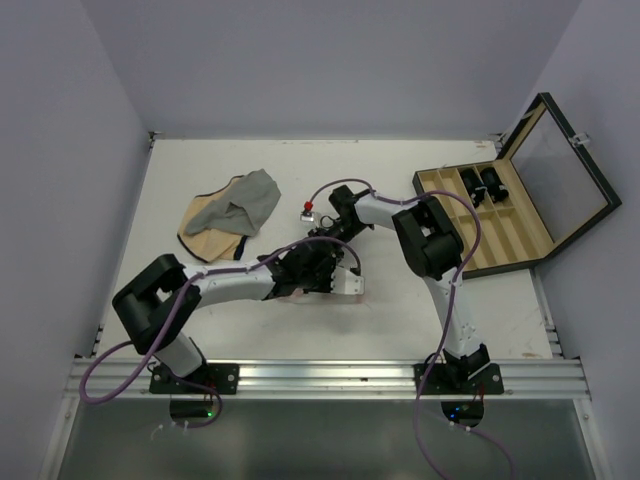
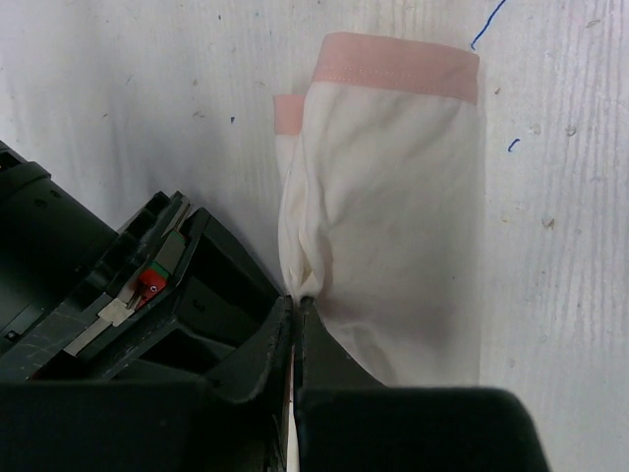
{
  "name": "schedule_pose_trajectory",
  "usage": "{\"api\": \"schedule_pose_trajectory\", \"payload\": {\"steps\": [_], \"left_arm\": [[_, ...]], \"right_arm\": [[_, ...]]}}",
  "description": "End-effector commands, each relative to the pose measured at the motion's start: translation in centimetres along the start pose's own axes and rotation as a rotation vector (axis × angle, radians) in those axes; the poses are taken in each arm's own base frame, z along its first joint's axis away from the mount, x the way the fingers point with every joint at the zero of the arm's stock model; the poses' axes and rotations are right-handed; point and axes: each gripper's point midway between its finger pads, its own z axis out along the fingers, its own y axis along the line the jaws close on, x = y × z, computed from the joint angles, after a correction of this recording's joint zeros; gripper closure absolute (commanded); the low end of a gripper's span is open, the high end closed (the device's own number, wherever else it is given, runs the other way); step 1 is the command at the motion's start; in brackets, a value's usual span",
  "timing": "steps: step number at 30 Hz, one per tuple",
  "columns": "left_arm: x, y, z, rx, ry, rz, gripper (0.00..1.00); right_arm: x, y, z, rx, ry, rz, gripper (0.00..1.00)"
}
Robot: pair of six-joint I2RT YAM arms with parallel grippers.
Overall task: Roll the underwear
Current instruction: Fold the underwear
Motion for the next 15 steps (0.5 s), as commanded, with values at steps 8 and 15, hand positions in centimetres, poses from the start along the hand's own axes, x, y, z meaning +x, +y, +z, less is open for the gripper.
{"api": "schedule_pose_trajectory", "payload": {"steps": [8, 15], "left_arm": [[2.2, 4.8, -2.1, -0.309, 0.083, 0.001, 1.00], [3.1, 5.0, -2.2, -0.353, 0.110, 0.013, 1.00]], "right_arm": [[2.2, 0.0, 0.8, 0.002, 0.082, 0.089, 0.69], [2.1, 0.0, 0.7, 0.008, 0.086, 0.097, 0.69]]}}
